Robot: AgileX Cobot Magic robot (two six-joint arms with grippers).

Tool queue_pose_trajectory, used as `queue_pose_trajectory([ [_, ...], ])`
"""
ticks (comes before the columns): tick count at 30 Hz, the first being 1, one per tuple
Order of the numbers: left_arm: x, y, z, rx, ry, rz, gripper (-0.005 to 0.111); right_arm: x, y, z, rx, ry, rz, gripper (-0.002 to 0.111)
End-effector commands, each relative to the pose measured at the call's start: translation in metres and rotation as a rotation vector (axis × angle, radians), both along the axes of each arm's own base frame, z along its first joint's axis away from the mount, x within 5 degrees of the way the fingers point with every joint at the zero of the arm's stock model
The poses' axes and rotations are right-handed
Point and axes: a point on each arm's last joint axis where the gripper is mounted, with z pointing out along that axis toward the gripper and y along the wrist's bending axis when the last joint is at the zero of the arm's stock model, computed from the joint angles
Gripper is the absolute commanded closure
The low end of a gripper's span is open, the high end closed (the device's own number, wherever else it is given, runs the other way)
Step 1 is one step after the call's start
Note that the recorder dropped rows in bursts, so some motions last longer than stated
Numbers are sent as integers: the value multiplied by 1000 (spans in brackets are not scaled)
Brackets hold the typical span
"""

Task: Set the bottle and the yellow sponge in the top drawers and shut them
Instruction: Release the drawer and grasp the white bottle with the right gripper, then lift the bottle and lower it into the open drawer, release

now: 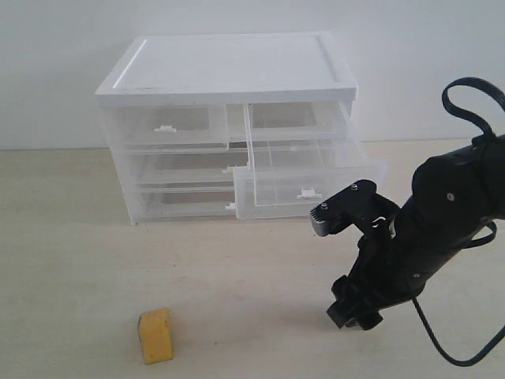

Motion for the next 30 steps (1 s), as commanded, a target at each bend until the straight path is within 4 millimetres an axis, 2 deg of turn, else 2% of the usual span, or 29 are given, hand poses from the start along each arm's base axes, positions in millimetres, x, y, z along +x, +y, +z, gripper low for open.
queue_pose_trajectory([
  [1, 0, 0, -1, -13, 3, -4, 103, 3, 1, 2, 12, -30, 2, 53],
  [4, 0, 0, -1, -13, 3, -4, 103, 3, 0, 2, 9, -25, 4, 66],
  [10, 0, 0, -1, -13, 3, -4, 103, 1, -1, 1, -8, -4, 18, 109],
  [16, 0, 0, -1, -13, 3, -4, 103, -2, -2, 14, 1, -25, 23, 108],
  [20, 0, 0, -1, -13, 3, -4, 103, -13, -3, 41, 57, -54, 7, 108],
  [24, 0, 0, -1, -13, 3, -4, 103, -35, 8, 66, 88, -81, 91, 108],
  [30, 0, 0, -1, -13, 3, -4, 103, -50, 17, 110, 165, -156, 147, 108],
])
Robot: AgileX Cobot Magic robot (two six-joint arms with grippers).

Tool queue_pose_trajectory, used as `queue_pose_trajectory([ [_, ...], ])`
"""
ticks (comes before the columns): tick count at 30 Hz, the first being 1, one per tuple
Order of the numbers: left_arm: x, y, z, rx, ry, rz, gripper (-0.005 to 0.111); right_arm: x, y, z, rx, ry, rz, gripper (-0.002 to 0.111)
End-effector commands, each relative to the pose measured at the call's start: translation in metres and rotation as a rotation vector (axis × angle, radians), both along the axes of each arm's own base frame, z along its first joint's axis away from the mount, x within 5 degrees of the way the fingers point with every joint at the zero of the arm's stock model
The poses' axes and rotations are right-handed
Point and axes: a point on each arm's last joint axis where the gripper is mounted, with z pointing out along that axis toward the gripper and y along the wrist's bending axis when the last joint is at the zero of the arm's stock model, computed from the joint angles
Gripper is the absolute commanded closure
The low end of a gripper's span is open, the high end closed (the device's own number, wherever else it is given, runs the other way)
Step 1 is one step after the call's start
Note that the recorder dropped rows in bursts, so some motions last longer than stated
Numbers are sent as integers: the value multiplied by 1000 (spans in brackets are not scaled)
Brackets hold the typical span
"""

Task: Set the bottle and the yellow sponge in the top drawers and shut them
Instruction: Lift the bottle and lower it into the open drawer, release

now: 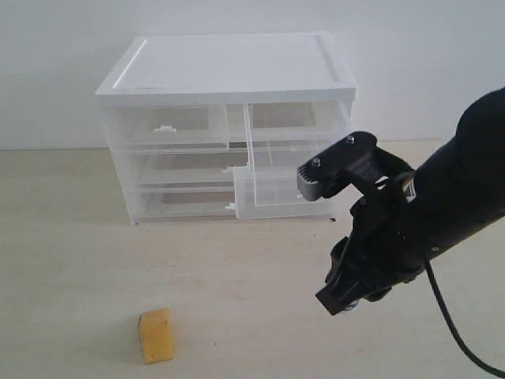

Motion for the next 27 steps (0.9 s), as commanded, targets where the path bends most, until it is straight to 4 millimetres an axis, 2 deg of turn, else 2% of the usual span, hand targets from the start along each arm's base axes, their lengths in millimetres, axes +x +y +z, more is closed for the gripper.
queue_pose_trajectory([
  [1, 0, 0, -1, -13, 3, -4, 103, -9, 3, 36, 82, -72, 29, 108],
  [7, 0, 0, -1, -13, 3, -4, 103, -12, 7, 72, 183, -138, 63, 108],
  [14, 0, 0, -1, -13, 3, -4, 103, -1, 14, 109, 284, -299, 72, 108],
  [19, 0, 0, -1, -13, 3, -4, 103, 12, 10, 119, 315, -458, 82, 108],
  [24, 0, 0, -1, -13, 3, -4, 103, 27, -9, 123, 317, -522, 106, 108],
  [27, 0, 0, -1, -13, 3, -4, 103, 34, -17, 118, 333, -514, 237, 108],
])
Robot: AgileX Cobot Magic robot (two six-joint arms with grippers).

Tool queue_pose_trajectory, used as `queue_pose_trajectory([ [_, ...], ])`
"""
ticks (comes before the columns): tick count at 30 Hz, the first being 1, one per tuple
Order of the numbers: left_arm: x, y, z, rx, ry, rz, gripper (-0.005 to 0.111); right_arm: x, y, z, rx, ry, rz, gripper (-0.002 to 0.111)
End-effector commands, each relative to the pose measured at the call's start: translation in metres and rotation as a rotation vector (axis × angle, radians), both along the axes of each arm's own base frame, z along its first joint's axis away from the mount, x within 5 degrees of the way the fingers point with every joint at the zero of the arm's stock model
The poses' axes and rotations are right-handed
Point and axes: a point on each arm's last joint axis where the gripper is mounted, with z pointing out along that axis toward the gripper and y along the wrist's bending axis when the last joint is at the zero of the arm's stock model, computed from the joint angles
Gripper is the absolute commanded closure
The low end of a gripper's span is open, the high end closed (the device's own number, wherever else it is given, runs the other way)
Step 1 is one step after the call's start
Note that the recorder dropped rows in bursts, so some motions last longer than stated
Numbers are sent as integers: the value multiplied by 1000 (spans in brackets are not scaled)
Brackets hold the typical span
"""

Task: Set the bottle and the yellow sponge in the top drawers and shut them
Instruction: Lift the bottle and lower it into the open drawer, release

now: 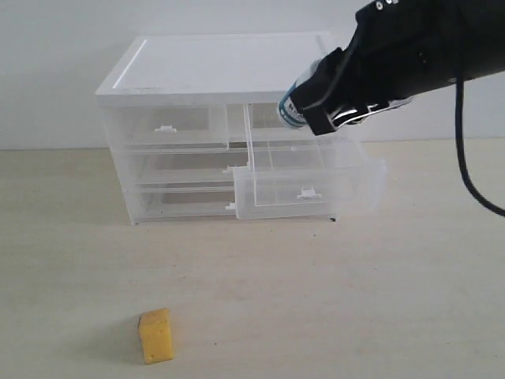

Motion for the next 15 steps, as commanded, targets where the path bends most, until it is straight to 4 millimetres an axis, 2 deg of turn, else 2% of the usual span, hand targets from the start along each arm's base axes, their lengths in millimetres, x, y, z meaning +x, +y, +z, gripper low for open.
queue_pose_trajectory([
  [1, 0, 0, -1, -13, 3, -4, 103, 9, -12, -1, 3, -49, 174, 108],
  [7, 0, 0, -1, -13, 3, -4, 103, 33, -29, -10, 141, -75, 303, 108],
  [11, 0, 0, -1, -13, 3, -4, 103, 47, -34, -26, 157, -90, 380, 108],
  [15, 0, 0, -1, -13, 3, -4, 103, 62, -30, -49, 188, -118, 478, 108],
])
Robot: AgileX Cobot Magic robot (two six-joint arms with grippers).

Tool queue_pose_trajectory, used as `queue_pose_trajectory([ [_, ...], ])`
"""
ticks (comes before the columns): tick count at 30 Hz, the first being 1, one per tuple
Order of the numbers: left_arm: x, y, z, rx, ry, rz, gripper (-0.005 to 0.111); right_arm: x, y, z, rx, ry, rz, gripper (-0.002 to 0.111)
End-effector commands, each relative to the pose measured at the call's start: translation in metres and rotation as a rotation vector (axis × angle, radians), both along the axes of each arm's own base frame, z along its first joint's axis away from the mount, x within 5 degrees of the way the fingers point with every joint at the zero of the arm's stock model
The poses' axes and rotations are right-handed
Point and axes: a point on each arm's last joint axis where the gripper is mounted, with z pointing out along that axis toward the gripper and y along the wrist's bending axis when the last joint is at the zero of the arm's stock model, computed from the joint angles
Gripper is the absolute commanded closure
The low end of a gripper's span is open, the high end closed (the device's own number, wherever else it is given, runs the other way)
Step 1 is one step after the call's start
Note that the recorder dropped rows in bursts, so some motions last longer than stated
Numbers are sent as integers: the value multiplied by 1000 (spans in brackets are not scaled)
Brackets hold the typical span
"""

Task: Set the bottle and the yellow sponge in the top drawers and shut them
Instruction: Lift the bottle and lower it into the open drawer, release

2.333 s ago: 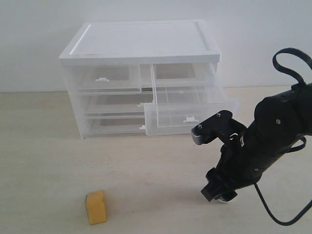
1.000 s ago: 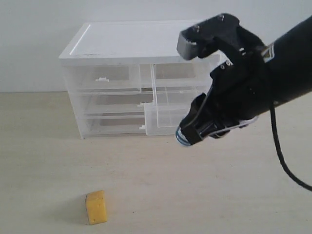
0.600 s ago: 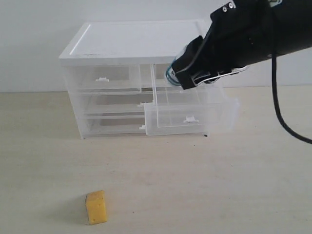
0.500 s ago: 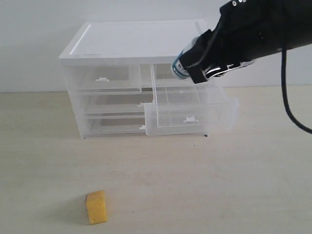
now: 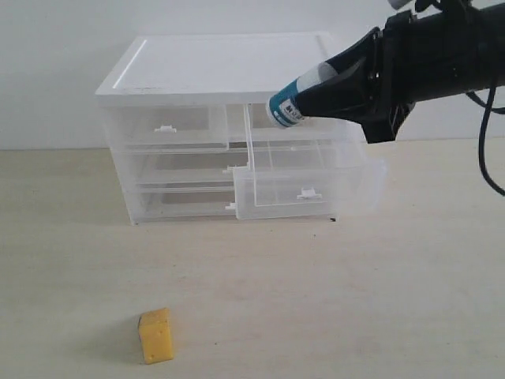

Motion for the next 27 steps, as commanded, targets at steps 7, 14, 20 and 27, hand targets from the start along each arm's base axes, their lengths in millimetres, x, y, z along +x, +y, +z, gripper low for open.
queue_pose_trajectory([
  [7, 0, 0, -1, -13, 3, -4, 103, 44, 11, -41, 127, 8, 128, 108],
  [14, 0, 0, -1, -13, 3, -4, 103, 64, 13, -56, 116, 32, 109, 108],
  [20, 0, 0, -1, -13, 3, -4, 103, 74, 12, -71, 82, 55, 56, 108],
  [27, 0, 0, -1, -13, 3, -4, 103, 79, 11, -77, 64, 68, 15, 108],
])
